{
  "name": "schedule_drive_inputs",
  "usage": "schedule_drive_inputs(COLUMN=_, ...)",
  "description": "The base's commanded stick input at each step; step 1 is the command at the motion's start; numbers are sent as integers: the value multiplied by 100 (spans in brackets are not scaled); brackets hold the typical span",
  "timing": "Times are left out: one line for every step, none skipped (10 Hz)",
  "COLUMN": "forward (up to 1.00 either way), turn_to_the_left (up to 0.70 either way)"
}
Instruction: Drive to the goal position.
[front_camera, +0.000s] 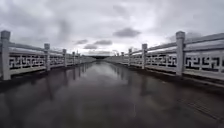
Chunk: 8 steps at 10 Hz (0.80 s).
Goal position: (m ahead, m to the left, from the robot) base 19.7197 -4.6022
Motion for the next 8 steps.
schedule_drive_inputs(forward=40, turn_to_the_left=0)
schedule_drive_inputs(forward=40, turn_to_the_left=0)
schedule_drive_inputs(forward=40, turn_to_the_left=0)
schedule_drive_inputs(forward=40, turn_to_the_left=0)
schedule_drive_inputs(forward=40, turn_to_the_left=0)
schedule_drive_inputs(forward=40, turn_to_the_left=0)
schedule_drive_inputs(forward=40, turn_to_the_left=0)
schedule_drive_inputs(forward=40, turn_to_the_left=0)
